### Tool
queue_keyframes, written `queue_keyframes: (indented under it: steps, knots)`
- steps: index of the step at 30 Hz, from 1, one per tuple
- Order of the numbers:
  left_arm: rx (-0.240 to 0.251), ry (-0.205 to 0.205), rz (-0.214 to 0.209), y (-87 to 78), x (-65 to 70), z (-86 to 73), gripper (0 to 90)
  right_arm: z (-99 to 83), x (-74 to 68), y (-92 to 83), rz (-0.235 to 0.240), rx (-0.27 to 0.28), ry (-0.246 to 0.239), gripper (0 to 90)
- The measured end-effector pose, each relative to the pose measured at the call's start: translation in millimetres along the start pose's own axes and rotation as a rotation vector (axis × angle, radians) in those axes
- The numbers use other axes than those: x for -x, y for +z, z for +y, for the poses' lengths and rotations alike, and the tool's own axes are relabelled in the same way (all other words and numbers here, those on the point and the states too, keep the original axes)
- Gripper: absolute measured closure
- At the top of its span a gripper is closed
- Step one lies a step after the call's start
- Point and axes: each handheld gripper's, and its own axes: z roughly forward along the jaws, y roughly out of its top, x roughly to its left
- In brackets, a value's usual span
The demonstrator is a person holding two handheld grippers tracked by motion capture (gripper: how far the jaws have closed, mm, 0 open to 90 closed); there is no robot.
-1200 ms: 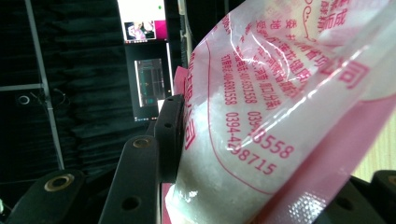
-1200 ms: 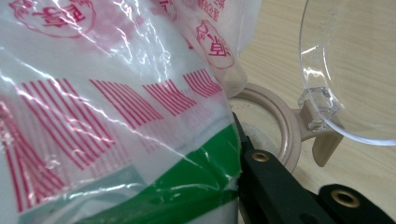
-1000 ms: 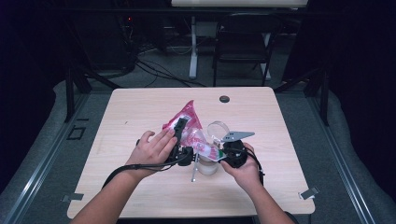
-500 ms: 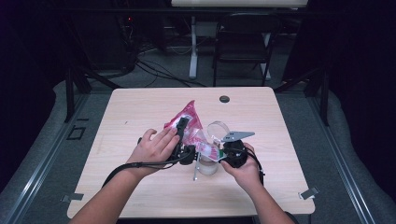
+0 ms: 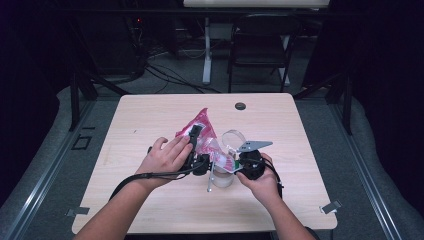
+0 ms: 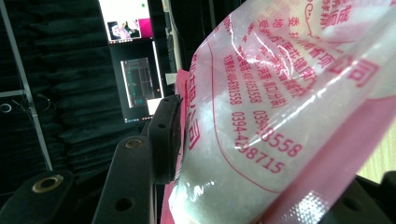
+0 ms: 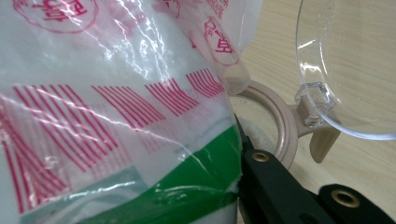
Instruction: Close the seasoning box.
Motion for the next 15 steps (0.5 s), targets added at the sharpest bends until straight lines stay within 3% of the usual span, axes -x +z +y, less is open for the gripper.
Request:
queue_keyframes:
  steps: [15]
  knots:
    - [-0.009, -0.002, -0.037, 2.1, 0.2, 0.5, 59.2, -0.5, 0.0, 0.7, -0.006, -0.005, 0.005, 90.0]
